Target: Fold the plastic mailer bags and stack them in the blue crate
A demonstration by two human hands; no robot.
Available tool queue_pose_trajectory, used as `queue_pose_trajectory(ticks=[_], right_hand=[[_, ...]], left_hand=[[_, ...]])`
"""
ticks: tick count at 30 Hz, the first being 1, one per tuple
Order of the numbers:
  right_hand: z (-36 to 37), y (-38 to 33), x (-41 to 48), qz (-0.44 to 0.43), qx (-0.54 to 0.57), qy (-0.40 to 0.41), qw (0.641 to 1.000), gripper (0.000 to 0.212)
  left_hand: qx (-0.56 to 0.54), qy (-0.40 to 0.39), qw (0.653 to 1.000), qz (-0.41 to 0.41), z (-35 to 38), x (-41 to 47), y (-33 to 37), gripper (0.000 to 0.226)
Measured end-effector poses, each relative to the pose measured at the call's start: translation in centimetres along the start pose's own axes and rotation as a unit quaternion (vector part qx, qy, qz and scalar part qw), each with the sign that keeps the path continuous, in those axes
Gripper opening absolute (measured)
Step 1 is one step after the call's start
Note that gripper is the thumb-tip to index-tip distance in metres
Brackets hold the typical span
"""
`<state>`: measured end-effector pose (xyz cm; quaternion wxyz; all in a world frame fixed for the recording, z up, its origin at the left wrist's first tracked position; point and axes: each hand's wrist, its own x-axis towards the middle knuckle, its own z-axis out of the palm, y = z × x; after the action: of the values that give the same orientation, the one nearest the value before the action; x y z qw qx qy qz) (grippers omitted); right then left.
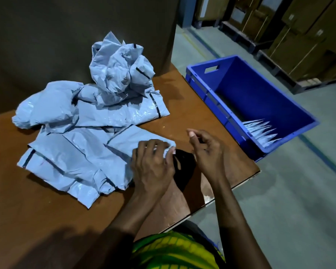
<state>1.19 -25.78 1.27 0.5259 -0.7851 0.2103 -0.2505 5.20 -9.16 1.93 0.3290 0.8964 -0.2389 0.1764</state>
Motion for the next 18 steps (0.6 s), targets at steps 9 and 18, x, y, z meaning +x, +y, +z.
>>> queue_pose_trajectory(ticks=[9,18], right_hand=[[1.0,2.7,0.6,0.254,0.188,0.016,0.949,0.048],[-4.2,4.4,7.0,0.135,0.076,0.109,0.982,0.040]], left_hand=[[-0.193,-0.124,0.961,-0.153,3.3,0.3,2.0,0.027],[0.010,-0.146,0.989,-0.032,8.8,1.7,-3.5,0.035]])
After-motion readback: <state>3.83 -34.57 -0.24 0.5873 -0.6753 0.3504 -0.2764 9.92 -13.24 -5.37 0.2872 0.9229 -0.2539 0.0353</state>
